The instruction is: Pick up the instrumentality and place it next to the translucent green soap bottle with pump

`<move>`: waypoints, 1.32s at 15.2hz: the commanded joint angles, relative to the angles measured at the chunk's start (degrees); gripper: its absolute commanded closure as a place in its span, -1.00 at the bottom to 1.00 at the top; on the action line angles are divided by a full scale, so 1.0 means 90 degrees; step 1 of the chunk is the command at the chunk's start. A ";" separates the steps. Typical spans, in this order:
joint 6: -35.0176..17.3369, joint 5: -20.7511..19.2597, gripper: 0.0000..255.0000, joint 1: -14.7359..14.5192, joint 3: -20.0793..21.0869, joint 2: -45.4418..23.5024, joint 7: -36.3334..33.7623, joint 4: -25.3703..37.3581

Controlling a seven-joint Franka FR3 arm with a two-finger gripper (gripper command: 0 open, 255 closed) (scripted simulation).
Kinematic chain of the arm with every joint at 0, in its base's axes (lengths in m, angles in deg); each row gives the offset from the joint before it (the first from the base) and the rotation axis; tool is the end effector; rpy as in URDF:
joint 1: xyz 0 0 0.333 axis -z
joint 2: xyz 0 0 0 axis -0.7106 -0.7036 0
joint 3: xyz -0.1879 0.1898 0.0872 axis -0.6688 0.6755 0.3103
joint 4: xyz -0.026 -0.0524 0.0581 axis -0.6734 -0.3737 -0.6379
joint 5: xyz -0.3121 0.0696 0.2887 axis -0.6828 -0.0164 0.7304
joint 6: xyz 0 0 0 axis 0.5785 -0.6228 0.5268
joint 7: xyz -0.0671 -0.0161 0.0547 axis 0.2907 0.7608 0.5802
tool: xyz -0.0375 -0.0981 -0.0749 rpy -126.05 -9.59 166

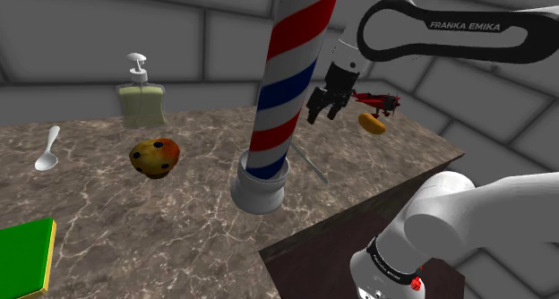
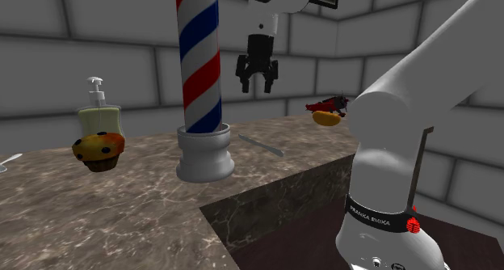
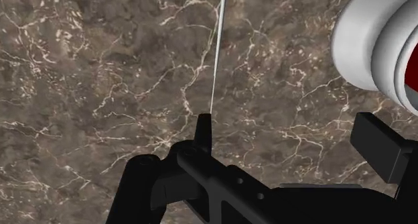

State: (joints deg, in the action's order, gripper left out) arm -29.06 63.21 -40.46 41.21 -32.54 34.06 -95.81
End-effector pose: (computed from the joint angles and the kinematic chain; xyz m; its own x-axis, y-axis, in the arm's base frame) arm 0.4079 -0.0362 0.4541 0.9834 -0.1769 0.0407 -0.1744 -0.9829 -0.0594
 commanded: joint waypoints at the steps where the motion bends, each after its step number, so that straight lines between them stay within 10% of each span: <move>1: -0.0322 -0.0046 -1.00 0.0076 0.0017 -0.0194 -0.0107 -0.0247; 20: -0.2477 -0.0269 -1.00 0.0398 0.0006 -0.1680 -0.0489 -0.1411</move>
State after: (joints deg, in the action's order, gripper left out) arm -51.23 60.78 -36.86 41.25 -47.58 29.68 -108.45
